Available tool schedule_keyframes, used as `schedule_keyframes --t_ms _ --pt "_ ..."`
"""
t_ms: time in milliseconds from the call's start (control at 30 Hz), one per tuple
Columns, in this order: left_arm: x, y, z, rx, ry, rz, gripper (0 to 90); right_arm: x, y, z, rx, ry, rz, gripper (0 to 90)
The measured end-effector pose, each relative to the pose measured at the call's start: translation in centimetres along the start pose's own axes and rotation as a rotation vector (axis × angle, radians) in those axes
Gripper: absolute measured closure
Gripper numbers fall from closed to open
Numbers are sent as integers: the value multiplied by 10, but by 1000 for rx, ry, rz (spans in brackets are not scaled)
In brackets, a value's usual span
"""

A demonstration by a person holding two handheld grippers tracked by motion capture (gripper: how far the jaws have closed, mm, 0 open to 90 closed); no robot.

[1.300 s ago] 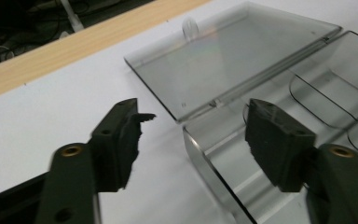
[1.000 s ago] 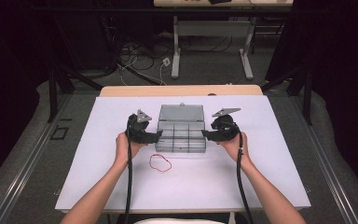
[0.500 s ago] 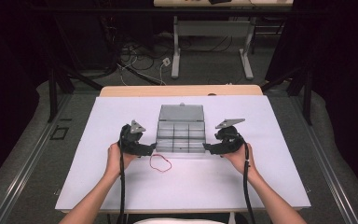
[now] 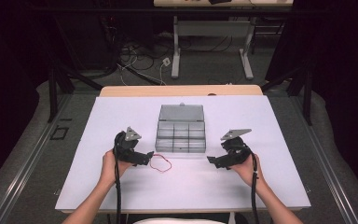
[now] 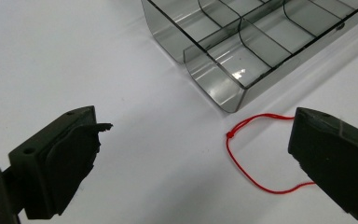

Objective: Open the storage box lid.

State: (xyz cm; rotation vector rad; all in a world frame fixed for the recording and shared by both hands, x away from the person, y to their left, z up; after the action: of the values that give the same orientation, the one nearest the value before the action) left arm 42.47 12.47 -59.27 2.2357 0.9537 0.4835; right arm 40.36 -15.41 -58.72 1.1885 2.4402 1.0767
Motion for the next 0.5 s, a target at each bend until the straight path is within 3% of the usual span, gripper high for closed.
schedule_keyframes --t_ms 233,367,500 --pt "-5 -10 -1 23 -11 12 0 10 -19 -7 6 24 -18 123" --pt "-3 -10 -1 22 -3 17 0 12 -30 -9 36 25 -26 92" --pt "-6 -9 1 24 -4 25 0 12 -30 -8 26 30 -19 66"
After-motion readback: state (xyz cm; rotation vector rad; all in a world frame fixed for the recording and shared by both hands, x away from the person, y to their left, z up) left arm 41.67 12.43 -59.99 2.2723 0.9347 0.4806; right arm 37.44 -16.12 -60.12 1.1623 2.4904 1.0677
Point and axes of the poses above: each handheld gripper's, and its own axes: z roughly forward along the jaws, y roughly out of its top, x roughly to its left, the point moved 10 cm from there along z, roughly forward along the jaws, and after that the axes turned 3 degrees about z, right-handed, at the moved point
